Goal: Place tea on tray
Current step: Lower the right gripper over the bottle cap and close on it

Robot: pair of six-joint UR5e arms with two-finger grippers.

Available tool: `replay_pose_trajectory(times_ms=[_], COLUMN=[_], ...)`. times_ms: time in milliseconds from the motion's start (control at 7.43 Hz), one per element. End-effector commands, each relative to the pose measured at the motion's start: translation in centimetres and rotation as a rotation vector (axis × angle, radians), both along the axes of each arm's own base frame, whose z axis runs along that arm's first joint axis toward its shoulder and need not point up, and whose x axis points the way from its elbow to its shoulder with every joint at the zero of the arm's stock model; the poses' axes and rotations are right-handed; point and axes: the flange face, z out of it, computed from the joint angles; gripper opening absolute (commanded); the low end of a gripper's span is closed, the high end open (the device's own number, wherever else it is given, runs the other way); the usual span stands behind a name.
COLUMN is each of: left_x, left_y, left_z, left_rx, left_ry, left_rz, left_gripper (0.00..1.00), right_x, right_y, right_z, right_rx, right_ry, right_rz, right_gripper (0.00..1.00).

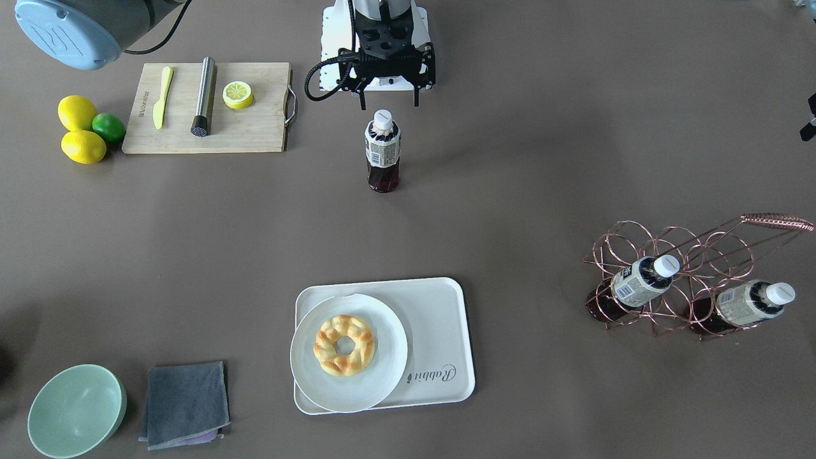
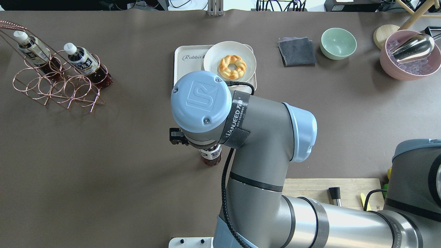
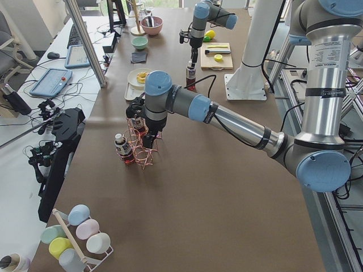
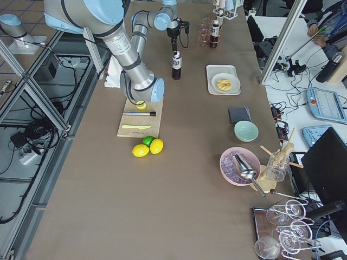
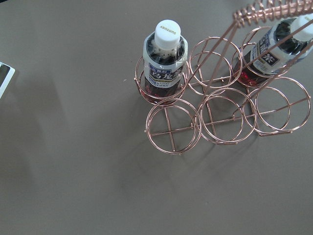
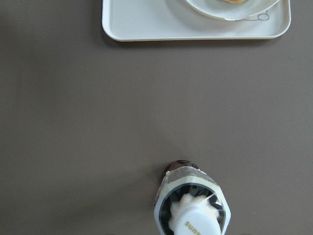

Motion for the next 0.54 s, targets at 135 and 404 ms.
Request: replay_pose_trajectory(times_ms=[135,404], left_x=[-0.23,-0.26], left_y=[0.83,1.13], left_z=[0.36,0.42], left_rx=[0.007,0.005], left_ry=[0.001,0.001], left_rz=[-0.003,-0.003], left_gripper=[0.95,0.96], right_x=[-0.24,-0.38], right_y=[-0.47,-0.84], right_z=[0.82,1.33], right_rx=[0.013,0.009], right_ry=[0.017,0.028], right_rz=[-0.009,-0.006], right_gripper=[0.79,0.72])
